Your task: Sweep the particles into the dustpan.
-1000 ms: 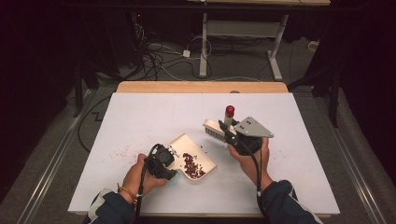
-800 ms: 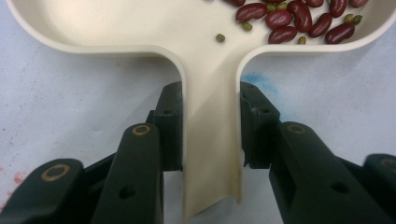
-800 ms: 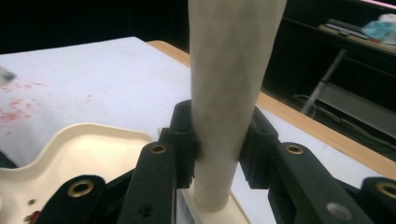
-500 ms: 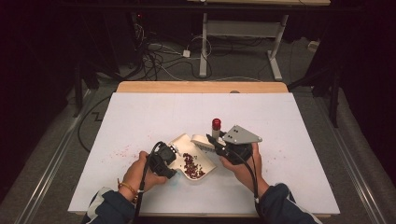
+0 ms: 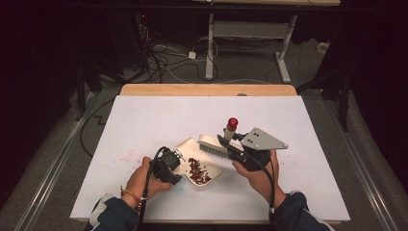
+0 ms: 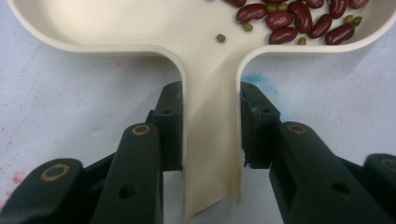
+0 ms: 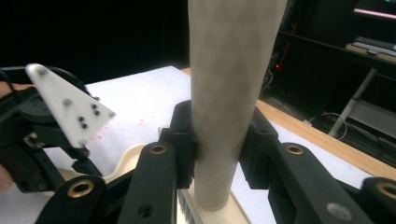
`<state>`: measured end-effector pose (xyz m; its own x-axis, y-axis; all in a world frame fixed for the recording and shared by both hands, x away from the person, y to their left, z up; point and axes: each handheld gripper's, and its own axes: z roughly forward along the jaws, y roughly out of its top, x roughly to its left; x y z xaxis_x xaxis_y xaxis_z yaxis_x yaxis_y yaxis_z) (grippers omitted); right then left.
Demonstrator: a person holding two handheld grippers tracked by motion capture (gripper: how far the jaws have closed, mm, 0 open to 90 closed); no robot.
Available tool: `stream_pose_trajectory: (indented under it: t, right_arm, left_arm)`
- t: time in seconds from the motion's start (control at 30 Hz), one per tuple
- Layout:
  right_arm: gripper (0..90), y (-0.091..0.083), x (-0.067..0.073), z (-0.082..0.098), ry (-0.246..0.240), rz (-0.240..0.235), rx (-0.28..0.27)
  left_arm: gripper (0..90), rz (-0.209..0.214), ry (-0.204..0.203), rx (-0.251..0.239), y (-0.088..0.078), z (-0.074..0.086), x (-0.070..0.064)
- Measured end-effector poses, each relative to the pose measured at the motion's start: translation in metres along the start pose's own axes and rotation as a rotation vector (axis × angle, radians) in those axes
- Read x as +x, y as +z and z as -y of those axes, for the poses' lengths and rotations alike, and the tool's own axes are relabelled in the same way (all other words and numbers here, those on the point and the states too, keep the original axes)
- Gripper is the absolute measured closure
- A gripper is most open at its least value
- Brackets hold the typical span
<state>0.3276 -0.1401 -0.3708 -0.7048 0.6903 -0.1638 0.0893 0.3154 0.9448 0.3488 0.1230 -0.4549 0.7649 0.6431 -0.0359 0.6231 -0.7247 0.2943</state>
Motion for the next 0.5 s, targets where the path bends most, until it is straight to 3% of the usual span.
stream_pose_trajectory:
  t: [0.2,0.3,0.5]
  right_arm:
    - [70.3,0.003,-0.01,0.01,0.006,-0.003,0.066]
    - [70.2,0.009,-0.007,0.014,-0.006,-0.027,0.102]
    - [70.3,0.016,0.006,0.019,-0.018,-0.064,0.121]
  left_arm:
    - [64.0,-0.003,0.005,-0.007,0.0,0.001,0.0]
    - [64.0,0.0,0.002,-0.015,-0.001,0.002,0.001]
    - [64.0,-0.002,-0.006,-0.036,0.0,0.003,0.002]
